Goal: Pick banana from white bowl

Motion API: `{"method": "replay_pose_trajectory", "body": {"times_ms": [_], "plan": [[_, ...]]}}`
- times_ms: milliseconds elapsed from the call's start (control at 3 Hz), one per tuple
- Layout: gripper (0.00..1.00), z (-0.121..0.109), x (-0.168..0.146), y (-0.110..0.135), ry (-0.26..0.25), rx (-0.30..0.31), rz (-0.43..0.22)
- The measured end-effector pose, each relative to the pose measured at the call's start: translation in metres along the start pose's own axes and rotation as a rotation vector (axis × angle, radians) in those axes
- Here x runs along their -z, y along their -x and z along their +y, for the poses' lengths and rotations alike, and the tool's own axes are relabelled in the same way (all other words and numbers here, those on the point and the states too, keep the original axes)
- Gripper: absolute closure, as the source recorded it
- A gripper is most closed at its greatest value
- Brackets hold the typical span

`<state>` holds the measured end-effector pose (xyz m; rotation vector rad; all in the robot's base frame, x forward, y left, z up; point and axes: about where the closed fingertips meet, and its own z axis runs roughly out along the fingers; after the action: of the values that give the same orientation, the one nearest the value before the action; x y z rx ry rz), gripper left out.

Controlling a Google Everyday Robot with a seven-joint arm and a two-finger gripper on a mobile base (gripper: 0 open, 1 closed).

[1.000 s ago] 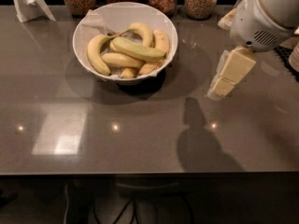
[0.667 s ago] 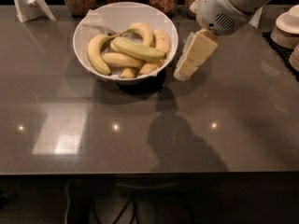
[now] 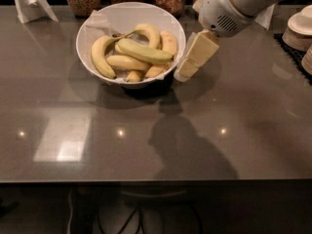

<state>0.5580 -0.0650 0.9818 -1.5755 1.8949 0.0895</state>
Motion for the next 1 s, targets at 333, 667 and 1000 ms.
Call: {"method": "replay_pose_trajectory", "body": {"times_ms": [333,667,1000], "plan": [[0.00,-0.009,-0.028,0.022,-0.012,0.006,-0.082],[0.06,-0.017,-0.054,0.046,-0.012,0.020,-0.146],[0.18,-0.021,-0.072,0.059,-0.010,0.035,-0.173]]}}
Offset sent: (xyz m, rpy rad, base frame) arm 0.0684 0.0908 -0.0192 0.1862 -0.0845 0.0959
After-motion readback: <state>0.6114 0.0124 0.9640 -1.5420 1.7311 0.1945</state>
